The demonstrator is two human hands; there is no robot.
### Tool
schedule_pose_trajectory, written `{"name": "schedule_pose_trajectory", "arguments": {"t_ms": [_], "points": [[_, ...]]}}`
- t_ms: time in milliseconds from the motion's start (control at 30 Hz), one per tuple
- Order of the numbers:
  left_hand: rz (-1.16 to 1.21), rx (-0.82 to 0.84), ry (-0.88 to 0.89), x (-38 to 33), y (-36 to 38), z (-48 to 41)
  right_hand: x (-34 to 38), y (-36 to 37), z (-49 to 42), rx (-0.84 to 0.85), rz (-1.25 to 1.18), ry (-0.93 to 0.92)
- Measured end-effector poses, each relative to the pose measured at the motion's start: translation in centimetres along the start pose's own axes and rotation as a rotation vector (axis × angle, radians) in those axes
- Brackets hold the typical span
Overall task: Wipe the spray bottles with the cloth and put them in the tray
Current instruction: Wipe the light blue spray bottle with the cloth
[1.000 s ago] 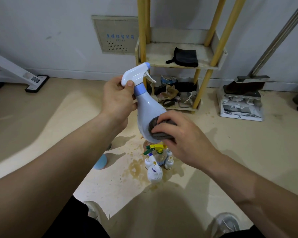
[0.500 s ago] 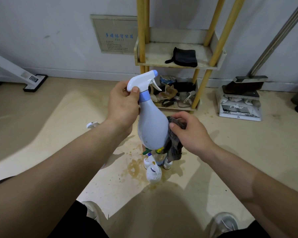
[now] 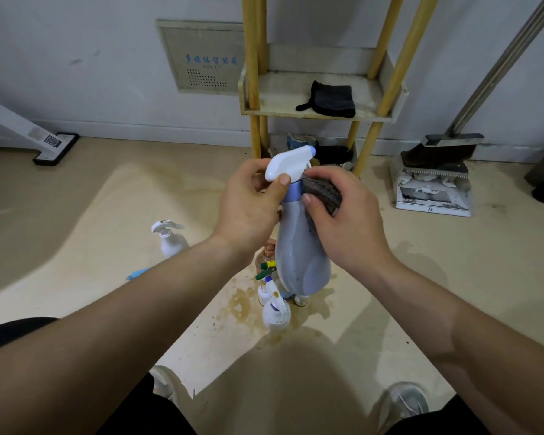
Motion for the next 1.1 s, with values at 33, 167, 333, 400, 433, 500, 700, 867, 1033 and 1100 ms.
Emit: {"name": "schedule_pose_trajectory", "arguments": {"t_ms": [33,167,333,400,433,500,700,867,1033,1100], "points": [[0.006,0.019,-0.008,0.0,0.0,0.1,-0.2,0.0,0.0,0.009,-0.008,0.022],[-0.037,0.136,0.009,-0.1,0.4,0.6,-0.8,0.3,0.1,0.082,-0.06,0.081],[-0.037,0.145,0.007,-0.3,0.1,0.9,-0.8,0.2,-0.1,0.205,-0.175,0.114],[-0.026,0.176,-0.003,-0.4,0.1,0.7,-0.9,-0.2,-0.4,0.171,-0.21,0.127],[-0.014,0.206,-0.011,-0.5,0.3,0.7,-0.9,-0.4,-0.6,0.145,-0.23,0.132],[0.018,0.262,-0.039,-0.8,0.4,0.6,-0.9,-0.8,-1.0,0.116,-0.273,0.146],[-0.198,0.211,-0.003,-1.2,-1.4,-1.6,-0.3,-1.4,-1.9,0.249,-0.387,0.158],[-0.075,0.442,-0.024,-1.6,-0.7,-1.5,0.0,-0.4,-1.5,0.46,-0.514,0.181],[0.026,0.422,-0.057,-1.8,-0.6,-1.3,-0.5,0.2,-1.2,0.475,-0.58,0.236],[0.079,0.396,-0.082,-2.0,-0.7,-1.4,-1.0,0.0,-1.4,0.416,-0.627,0.265]]}}
Point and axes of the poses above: each hand's wrist, its own z-axis away from the middle knuckle, its own y-axis out of the palm, x = y × z, the point moved 6 cm from there along -z, towards the middle knuckle, and after that the axes turned 6 degrees about -x, right-handed, at the moved point
